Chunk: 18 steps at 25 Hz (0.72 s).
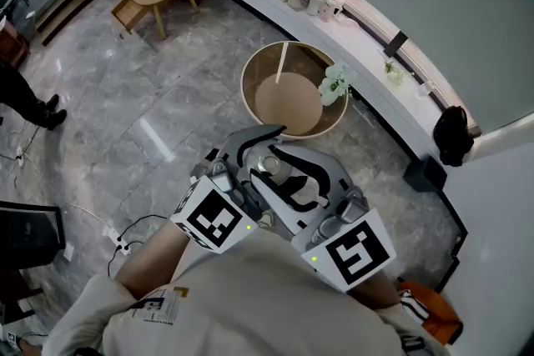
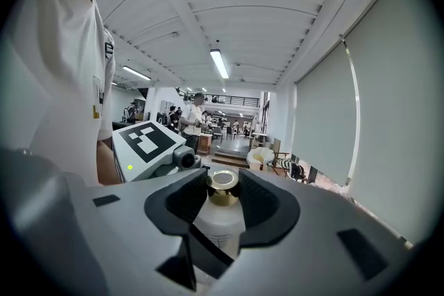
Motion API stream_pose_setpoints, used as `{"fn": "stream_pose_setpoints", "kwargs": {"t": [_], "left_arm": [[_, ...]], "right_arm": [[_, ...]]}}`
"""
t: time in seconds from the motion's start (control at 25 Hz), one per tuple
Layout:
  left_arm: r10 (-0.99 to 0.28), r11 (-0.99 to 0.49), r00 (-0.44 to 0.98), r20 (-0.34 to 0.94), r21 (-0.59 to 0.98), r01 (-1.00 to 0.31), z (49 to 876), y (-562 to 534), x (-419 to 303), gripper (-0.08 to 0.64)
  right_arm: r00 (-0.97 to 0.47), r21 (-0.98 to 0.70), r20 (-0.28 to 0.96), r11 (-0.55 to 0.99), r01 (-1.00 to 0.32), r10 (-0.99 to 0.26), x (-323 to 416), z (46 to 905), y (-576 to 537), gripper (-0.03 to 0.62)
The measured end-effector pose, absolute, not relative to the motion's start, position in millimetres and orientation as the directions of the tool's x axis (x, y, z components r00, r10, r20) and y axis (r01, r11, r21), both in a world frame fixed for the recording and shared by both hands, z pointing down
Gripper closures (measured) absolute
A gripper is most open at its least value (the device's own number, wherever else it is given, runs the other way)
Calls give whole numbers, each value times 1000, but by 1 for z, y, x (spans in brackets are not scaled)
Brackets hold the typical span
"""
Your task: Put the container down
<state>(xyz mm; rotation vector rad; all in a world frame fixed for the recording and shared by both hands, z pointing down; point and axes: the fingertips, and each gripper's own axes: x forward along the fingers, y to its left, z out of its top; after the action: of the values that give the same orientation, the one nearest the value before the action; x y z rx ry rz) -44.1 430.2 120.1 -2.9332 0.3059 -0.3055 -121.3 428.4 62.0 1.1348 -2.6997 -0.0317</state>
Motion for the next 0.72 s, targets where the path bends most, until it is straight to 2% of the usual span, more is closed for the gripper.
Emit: {"fn": "stream_pose_setpoints", "kwargs": {"t": [0.72], "left_arm": [[-310,-944,927,211,-181,-275,144,448,14,210]], "right_arm": [[-747,81,174,766,-638,-641,-62,82,453,453]]}}
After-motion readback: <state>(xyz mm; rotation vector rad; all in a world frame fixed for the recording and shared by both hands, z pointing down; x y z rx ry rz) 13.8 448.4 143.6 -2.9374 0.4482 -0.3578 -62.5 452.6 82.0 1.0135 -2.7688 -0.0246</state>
